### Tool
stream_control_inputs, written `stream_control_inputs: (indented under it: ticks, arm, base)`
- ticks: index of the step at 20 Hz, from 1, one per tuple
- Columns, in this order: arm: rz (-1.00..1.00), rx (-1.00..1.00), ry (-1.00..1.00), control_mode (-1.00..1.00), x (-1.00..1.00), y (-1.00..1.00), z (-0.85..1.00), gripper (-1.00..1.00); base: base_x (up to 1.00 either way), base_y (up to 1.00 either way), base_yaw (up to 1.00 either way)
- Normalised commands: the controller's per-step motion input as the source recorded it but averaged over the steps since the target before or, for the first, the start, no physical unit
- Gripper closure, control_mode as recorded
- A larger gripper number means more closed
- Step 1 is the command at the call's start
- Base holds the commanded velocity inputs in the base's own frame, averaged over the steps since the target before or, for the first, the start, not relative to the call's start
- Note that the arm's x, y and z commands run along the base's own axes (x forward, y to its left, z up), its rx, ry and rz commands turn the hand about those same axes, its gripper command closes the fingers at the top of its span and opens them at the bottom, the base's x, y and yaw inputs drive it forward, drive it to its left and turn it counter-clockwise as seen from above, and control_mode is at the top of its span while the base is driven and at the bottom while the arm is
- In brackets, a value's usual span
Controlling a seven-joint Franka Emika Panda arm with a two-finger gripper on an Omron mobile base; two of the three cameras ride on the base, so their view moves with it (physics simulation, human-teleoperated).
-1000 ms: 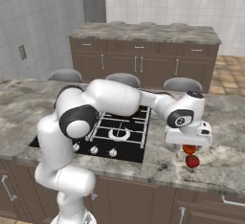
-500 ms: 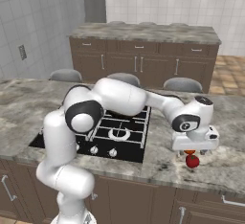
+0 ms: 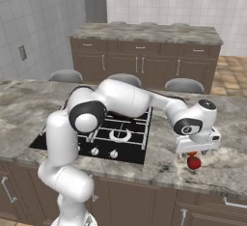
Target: Put the tomato and tomato in the pan. Then turn on the rear right burner and set the heat to medium.
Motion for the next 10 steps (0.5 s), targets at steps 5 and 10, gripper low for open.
stream_control_inputs:
  ticks: [5, 10]
  arm:
    - [0.0, 0.0, 0.02, -1.0, 0.08, 0.0, -0.06, -1.0]
    - [0.0, 0.0, 0.05, -1.0, 0.0, 0.0, -0.28, -1.0]
  base:
    - [0.0, 0.0, 0.0]
    - [0.0, 0.0, 0.0]
